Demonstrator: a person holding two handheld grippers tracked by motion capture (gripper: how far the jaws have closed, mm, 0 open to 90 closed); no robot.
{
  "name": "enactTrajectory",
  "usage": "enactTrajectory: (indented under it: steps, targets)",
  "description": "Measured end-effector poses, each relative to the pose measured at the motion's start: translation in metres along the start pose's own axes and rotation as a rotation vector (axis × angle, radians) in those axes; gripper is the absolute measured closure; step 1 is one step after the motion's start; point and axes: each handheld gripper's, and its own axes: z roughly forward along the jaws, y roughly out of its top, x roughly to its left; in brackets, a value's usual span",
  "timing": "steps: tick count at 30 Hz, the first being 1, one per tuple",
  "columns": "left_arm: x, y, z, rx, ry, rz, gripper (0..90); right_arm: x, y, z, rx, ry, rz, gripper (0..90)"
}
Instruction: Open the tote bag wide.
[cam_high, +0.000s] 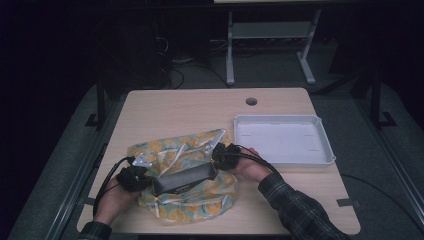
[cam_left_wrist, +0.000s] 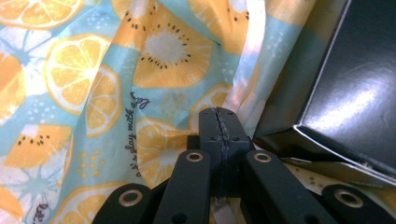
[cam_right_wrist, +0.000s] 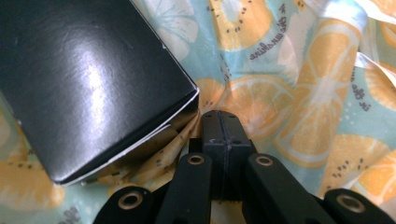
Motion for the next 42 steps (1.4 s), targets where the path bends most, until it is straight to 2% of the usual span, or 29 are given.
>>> enactTrajectory:
  steps: [2, 7, 12, 14, 16, 18, 22, 24, 31, 36, 38, 42]
  targets:
    - [0.001, 0.000, 0.000, -0.005, -0.001, -0.006, 89.8, 0.000, -0.001, 0.000, 0.000, 0.003, -0.002, 90.0]
    - [0.015, 0.005, 0.004, -0.018, 0.005, -0.017, 89.8, 0.006, -0.005, -0.003, 0.003, 0.030, -0.007, 90.0]
    - [0.024, 0.008, 0.006, -0.027, 0.008, -0.028, 89.8, 0.013, -0.007, -0.005, 0.005, 0.031, -0.017, 90.0]
    - [0.028, 0.010, 0.009, -0.042, 0.005, -0.046, 89.8, 0.016, -0.008, -0.006, 0.005, 0.040, -0.022, 90.0]
    - [0.031, 0.012, 0.009, -0.033, 0.011, -0.034, 89.8, 0.019, -0.009, -0.006, 0.007, 0.043, -0.029, 90.0]
    - [0.032, 0.014, 0.011, -0.046, 0.013, -0.050, 89.8, 0.022, -0.010, -0.007, 0.009, 0.047, -0.038, 90.0]
    - [0.039, 0.018, 0.014, -0.051, 0.018, -0.044, 89.8, 0.026, -0.010, -0.008, 0.009, 0.057, -0.049, 90.0]
    - [0.041, 0.020, 0.016, -0.062, 0.012, -0.054, 89.8, 0.027, -0.010, -0.008, 0.009, 0.064, -0.056, 90.0]
    - [0.050, 0.027, 0.020, -0.058, 0.036, -0.043, 89.8, 0.034, -0.008, -0.006, 0.004, 0.098, -0.086, 90.0]
    - [0.051, 0.027, 0.020, -0.059, 0.047, -0.047, 89.7, 0.033, -0.007, -0.005, -0.005, 0.108, -0.082, 89.9]
    - [0.051, 0.026, 0.018, -0.067, 0.049, -0.045, 87.0, 0.032, -0.007, -0.007, -0.008, 0.100, -0.079, 88.7]
    - [0.057, 0.022, 0.006, -0.139, 0.038, -0.100, 79.7, 0.027, -0.005, -0.018, -0.059, 0.100, -0.058, 80.8]
